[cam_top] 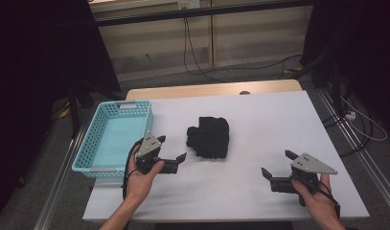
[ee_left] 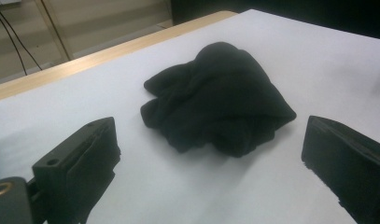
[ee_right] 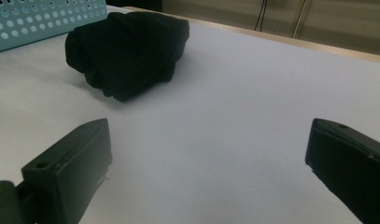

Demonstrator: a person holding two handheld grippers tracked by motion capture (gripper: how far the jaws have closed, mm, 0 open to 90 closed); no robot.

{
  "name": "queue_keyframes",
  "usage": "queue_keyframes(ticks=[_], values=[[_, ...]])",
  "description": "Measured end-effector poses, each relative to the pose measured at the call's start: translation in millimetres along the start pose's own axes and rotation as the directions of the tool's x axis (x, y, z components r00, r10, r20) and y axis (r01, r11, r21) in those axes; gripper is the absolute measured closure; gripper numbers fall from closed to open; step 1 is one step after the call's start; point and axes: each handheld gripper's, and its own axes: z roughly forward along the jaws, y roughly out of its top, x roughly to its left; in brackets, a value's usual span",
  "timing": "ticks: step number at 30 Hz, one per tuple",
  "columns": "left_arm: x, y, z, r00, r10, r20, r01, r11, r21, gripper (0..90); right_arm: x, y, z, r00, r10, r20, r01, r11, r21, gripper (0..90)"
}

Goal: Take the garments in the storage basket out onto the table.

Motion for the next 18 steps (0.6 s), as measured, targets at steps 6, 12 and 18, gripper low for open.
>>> queue_keyframes(ticks=[6,12,18], values=[[1.2,-8.4,-11.9,0.9997,-0.024,-0.003,0.024,0.9997,0.000,4.1,0.2,0.0,-0.2,1.0000,0.001,0.001,-0.001,1.000,0.001,0.3],[5.0,-13.7,-27.5,0.9981,-0.059,-0.016,0.059,0.9981,-0.017,4.1,0.6,0.1,-0.8,1.0000,0.001,-0.001,-0.001,1.000,-0.001,0.3],[9.0,-22.2,-40.9,0.9966,-0.064,-0.052,0.063,0.9976,-0.028,4.1,0.7,0.0,-1.0,1.0000,0.002,-0.001,-0.002,1.000,0.000,0.3]])
